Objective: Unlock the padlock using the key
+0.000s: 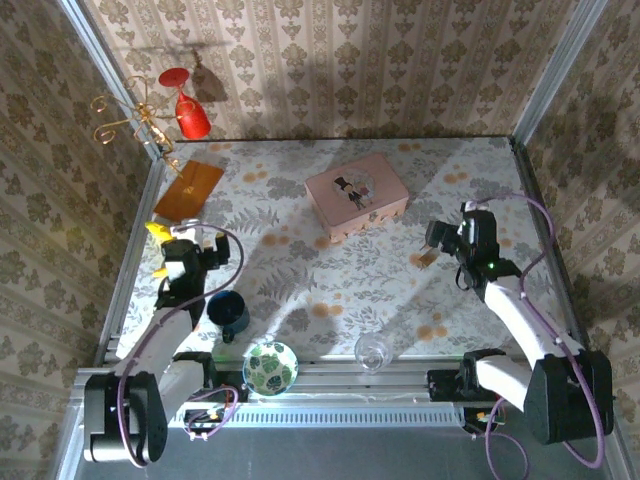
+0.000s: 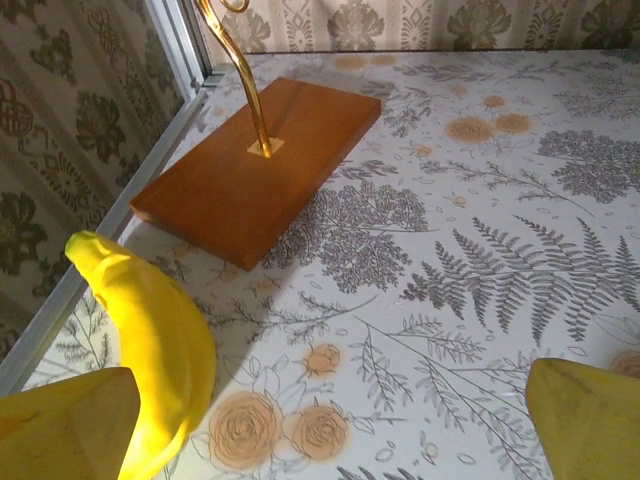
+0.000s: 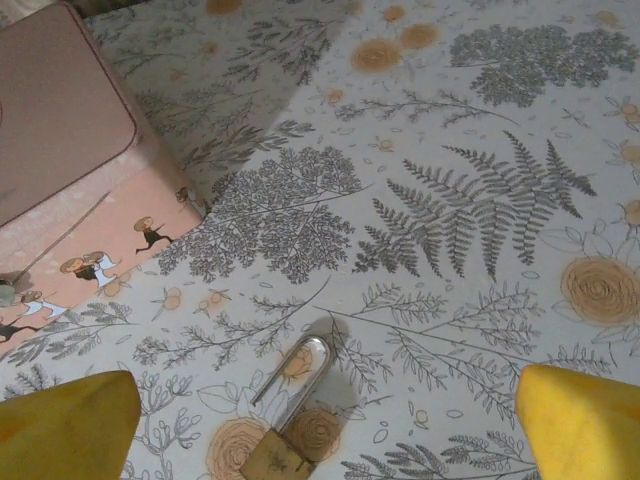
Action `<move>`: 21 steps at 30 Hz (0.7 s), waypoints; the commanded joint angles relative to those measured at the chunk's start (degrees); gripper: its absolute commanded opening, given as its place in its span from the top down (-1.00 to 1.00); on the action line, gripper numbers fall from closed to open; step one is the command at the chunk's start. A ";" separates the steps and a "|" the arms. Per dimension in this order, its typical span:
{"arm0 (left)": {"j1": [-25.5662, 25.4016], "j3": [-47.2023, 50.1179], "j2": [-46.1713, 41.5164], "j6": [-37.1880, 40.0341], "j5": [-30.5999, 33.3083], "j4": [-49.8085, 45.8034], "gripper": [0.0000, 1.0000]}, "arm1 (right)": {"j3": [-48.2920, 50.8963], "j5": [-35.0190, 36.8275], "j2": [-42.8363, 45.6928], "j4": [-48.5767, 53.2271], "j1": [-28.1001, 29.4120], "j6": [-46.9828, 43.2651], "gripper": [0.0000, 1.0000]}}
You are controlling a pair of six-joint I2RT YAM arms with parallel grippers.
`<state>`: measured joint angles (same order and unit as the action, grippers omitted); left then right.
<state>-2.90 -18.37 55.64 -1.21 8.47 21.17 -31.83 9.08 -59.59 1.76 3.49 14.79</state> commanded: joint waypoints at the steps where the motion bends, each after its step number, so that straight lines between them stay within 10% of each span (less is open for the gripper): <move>1: 3.23 0.70 3.24 3.79 -6.66 12.53 -1.00 | 7.22 5.09 4.22 -15.81 -0.23 -6.52 -1.00; 21: 6.27 -3.41 31.04 5.46 -25.09 31.24 -1.00 | 16.89 4.77 -8.96 -45.65 -0.32 -12.93 -1.00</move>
<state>3.09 -21.02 85.34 3.07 -14.26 48.64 -14.85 13.74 -66.63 -35.99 3.46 3.11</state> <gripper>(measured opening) 0.998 0.999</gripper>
